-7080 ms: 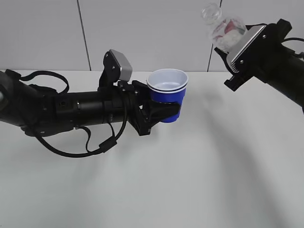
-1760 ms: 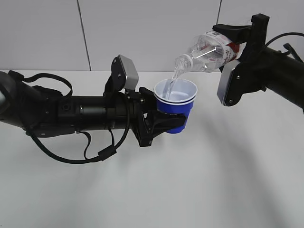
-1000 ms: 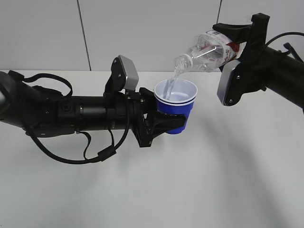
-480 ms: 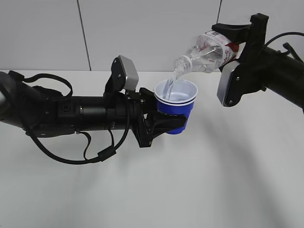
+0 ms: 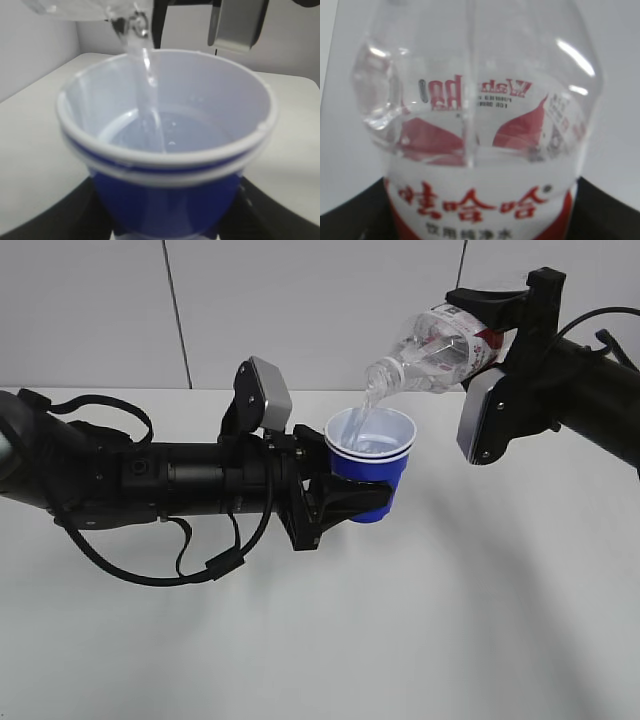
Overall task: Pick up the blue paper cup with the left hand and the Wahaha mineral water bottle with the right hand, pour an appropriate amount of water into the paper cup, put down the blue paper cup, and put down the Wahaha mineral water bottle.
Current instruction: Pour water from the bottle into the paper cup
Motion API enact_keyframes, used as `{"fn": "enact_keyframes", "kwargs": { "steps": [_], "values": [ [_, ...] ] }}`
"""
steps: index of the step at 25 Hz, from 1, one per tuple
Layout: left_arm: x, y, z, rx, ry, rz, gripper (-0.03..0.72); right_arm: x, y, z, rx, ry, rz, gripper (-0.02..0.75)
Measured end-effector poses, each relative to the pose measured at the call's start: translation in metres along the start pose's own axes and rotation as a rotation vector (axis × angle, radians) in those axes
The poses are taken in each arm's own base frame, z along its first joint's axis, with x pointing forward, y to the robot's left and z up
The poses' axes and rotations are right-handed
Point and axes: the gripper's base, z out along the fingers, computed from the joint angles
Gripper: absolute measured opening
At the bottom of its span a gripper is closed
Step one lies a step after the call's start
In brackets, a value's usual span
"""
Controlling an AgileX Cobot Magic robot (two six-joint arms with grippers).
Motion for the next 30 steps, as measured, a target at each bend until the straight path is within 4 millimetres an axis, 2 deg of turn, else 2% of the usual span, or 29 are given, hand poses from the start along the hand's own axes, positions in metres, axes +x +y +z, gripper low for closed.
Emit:
{"fn": "enact_keyframes", "kwargs": {
  "steps": [17,30],
  "values": [
    [0.0000,0.0000,0.0000,0.000,0.000,0.000,0.425,-0.0003,-0.0004,0.0000,0.004,-0.003,0.004,0.469],
    [-0.0029,0.0050,-0.0002,-0.055,-0.033,-0.039,0.425,0.0017,-0.0014,0.0003,0.015,0.014,0.371,0.469]
  ]
}}
